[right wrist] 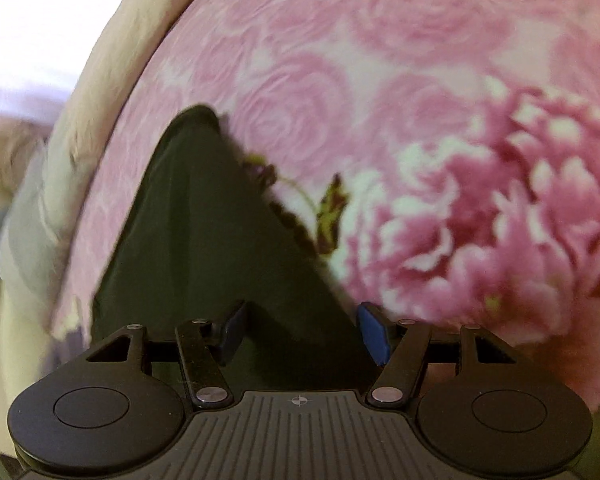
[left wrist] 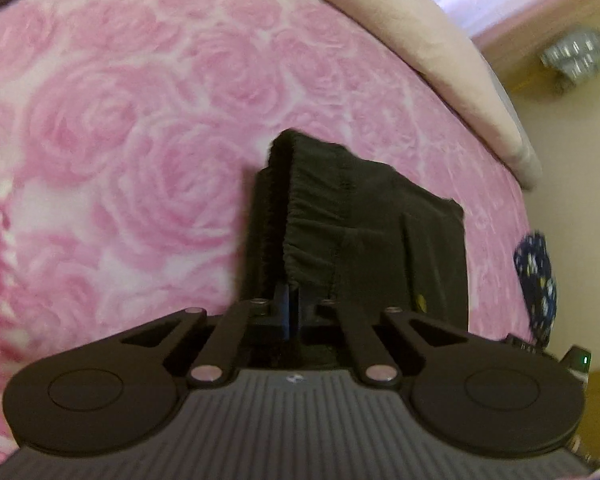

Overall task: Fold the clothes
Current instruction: 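Hold the lifted trouser bundle between both tools and carry it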

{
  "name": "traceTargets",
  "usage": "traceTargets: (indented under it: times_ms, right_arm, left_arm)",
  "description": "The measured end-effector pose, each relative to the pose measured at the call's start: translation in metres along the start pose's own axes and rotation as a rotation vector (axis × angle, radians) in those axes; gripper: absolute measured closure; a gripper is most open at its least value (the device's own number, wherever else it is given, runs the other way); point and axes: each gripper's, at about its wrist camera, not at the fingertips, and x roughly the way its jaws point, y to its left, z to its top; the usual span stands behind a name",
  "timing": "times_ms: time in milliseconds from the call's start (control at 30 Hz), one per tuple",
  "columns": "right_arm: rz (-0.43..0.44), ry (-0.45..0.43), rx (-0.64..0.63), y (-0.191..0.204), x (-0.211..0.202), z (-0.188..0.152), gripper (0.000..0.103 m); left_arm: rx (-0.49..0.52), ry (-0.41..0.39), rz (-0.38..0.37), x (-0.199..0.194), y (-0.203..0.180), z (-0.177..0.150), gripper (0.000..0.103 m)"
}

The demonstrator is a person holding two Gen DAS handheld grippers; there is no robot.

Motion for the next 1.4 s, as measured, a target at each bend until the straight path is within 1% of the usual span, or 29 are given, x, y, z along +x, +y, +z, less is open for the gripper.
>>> traceTargets:
  times_ms: [67,100,133,167,233,267,300,367,400,433,467,500,567,600,633,700,800,933,967,1000,1033,1100,1167,1200,1233,1267,1300,1333,1400]
  right_arm:
    - [-0.009,0.010,-0.041,0.004,0.003,0.002,0.039]
    - [-0.007,0.017,-0.048,0.005,0.004,0.003,0.039]
    - [0.000,0.025,-0.051,0.004,0.004,0.004,0.039]
    - [0.012,0.035,-0.056,0.002,0.004,0.007,0.039]
    - [0.024,0.042,-0.070,-0.002,0.002,0.010,0.039]
    - [0.029,0.038,-0.081,-0.003,-0.002,0.012,0.039]
    - [0.041,0.030,-0.098,-0.004,-0.004,0.015,0.039]
    - [0.054,0.009,-0.129,-0.003,-0.005,0.022,0.038]
    - [0.058,0.006,-0.138,-0.004,-0.006,0.024,0.024]
    - [0.063,0.003,-0.142,-0.004,-0.005,0.028,0.011]
    - [0.076,-0.006,-0.147,-0.005,-0.003,0.031,0.010]
    - [0.092,-0.007,-0.151,-0.005,0.000,0.034,0.010]
    - [0.130,-0.004,-0.160,-0.004,0.005,0.041,0.010]
    - [0.144,-0.003,-0.159,-0.004,0.009,0.043,0.011]
    - [0.155,-0.002,-0.156,-0.005,0.013,0.045,0.011]
    - [0.181,0.027,-0.149,-0.006,0.022,0.048,0.011]
    - [0.224,0.047,-0.169,-0.005,0.031,0.050,0.011]
    - [0.289,0.075,-0.174,-0.004,0.043,0.055,0.011]
    - [0.313,0.084,-0.165,-0.004,0.047,0.057,0.013]
    - [0.340,0.097,-0.152,-0.005,0.052,0.059,0.029]
    - [0.349,0.113,-0.133,-0.006,0.059,0.061,0.039]
    - [0.379,0.116,-0.115,-0.007,0.068,0.063,0.039]
    - [0.389,0.116,-0.123,-0.005,0.072,0.063,0.039]
    - [0.392,0.116,-0.128,-0.004,0.073,0.063,0.040]
    - [0.381,0.116,-0.133,-0.003,0.073,0.062,0.051]
    - [0.366,0.115,-0.137,-0.003,0.072,0.062,0.059]
    - [0.359,0.113,-0.131,-0.004,0.071,0.061,0.068]
    - [0.358,0.106,-0.121,-0.004,0.068,0.060,0.074]
    - [0.355,0.088,-0.113,0.000,0.059,0.057,0.081]
  left_arm:
    - [0.018,-0.001,0.004,0.005,0.001,0.000,0.096]
    - [0.039,-0.001,0.013,0.004,0.001,0.002,0.087]
    - [0.059,-0.001,0.022,0.003,0.000,0.004,0.082]
    - [0.066,-0.009,0.027,-0.003,0.001,0.006,0.073]
    - [0.073,-0.029,0.034,-0.015,0.003,0.009,0.072]
    - [0.077,-0.038,0.037,-0.021,0.004,0.010,0.067]
    - [0.072,-0.047,0.036,-0.025,0.006,0.012,0.058]
    - [0.037,-0.044,0.004,-0.025,0.013,0.014,0.052]
    - [0.008,-0.025,-0.024,-0.019,0.017,0.016,0.047]
    - [-0.021,-0.003,-0.053,-0.012,0.021,0.017,0.044]
    - [-0.058,0.015,-0.091,-0.004,0.024,0.017,0.042]
    - [-0.096,0.032,-0.130,0.005,0.028,0.018,0.041]
    - [-0.165,0.051,-0.180,0.020,0.035,0.016,0.041]
    - [-0.184,0.051,-0.181,0.026,0.038,0.015,0.038]
    - [-0.188,0.054,-0.169,0.033,0.040,0.013,0.037]
    - [-0.198,0.038,-0.191,0.039,0.045,0.010,0.035]
    - [-0.209,0.040,-0.227,0.043,0.046,0.010,0.038]
    - [-0.207,0.050,-0.258,0.050,0.046,0.012,0.038]
    - [-0.209,0.051,-0.264,0.051,0.046,0.012,0.038]
    - [-0.210,0.051,-0.269,0.053,0.046,0.011,0.038]
    - [-0.211,0.050,-0.272,0.054,0.045,0.012,0.038]
    - [-0.211,0.045,-0.272,0.057,0.043,0.012,0.038]
    - [-0.214,0.041,-0.271,0.058,0.041,0.012,0.038]
    - [-0.216,0.039,-0.271,0.059,0.040,0.012,0.042]
    - [-0.214,0.037,-0.271,0.059,0.040,0.011,0.047]
    - [-0.204,0.038,-0.273,0.056,0.036,0.013,0.054]
    - [-0.193,0.040,-0.274,0.054,0.032,0.015,0.058]
    - [-0.183,0.042,-0.276,0.051,0.029,0.018,0.060]
    - [-0.161,0.045,-0.280,0.045,0.021,0.022,0.064]
